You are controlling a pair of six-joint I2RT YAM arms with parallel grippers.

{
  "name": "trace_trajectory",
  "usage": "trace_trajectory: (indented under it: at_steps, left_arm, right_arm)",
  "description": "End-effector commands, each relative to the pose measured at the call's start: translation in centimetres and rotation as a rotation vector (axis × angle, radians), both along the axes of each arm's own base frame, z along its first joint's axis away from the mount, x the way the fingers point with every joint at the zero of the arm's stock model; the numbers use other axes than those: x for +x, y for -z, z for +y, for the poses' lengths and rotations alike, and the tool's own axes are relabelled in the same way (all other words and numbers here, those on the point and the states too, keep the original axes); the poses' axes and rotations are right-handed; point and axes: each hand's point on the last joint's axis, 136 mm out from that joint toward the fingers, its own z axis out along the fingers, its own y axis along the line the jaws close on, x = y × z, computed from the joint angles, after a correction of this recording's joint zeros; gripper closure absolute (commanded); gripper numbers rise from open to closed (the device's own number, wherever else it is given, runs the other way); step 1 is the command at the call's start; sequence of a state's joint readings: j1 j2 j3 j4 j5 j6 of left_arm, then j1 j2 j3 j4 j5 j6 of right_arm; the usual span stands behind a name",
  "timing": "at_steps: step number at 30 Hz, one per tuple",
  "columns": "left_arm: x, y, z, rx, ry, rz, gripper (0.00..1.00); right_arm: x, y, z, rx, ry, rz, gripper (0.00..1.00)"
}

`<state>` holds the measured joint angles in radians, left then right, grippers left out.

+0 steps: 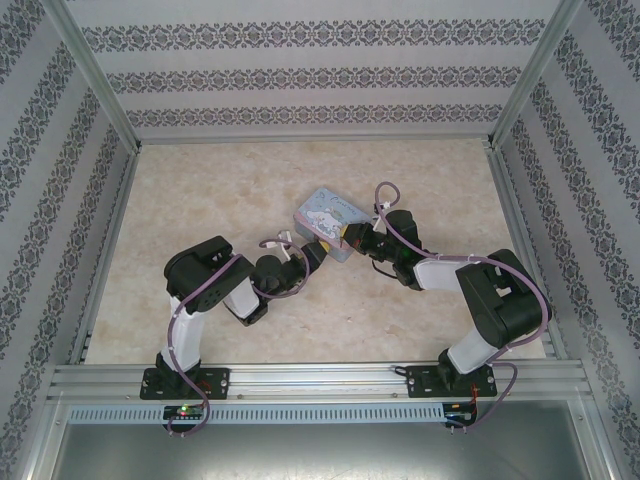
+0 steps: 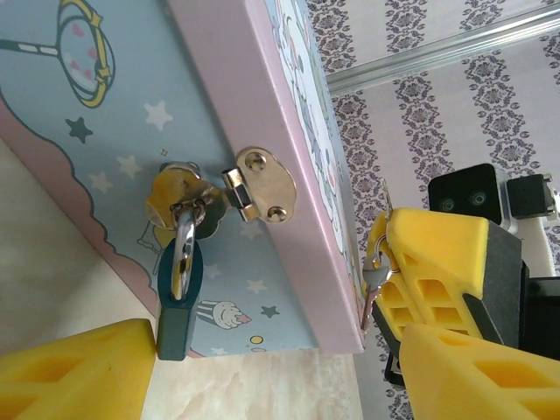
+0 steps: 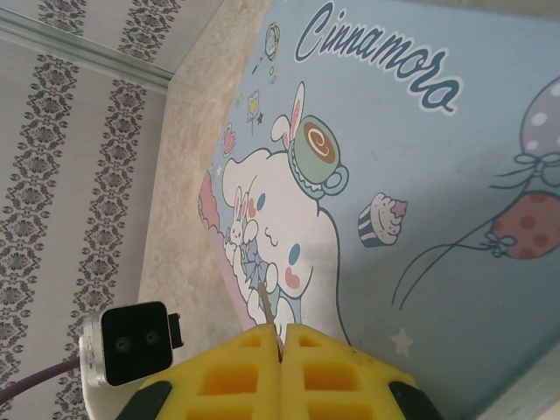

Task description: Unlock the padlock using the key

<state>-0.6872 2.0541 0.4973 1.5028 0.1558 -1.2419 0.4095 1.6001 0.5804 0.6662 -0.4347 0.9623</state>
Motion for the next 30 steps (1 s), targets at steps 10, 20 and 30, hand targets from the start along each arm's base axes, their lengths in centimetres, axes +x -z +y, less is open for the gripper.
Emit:
trace_trajectory:
  at_steps: [10,20,30]
  left_arm:
    - [0.5,5.0,0.4,0.126,-0.029,0.120,0.26]
    - [0.7,6.3,1.6,0.176,-0.055,0.138,0.40]
    - [0.9,6.7,2.3,0.192,-0.066,0.144,0.53]
  right_arm:
    - [-0.5,1.4,-0.2,-0.011,-0.009,0.039,1.00]
    - [-0.6,1.5,-0.2,-0.011,-0.012,0.042,1.00]
    - [-0.6,1.6,-0.3,-0.012,-0.010,0.046,1.00]
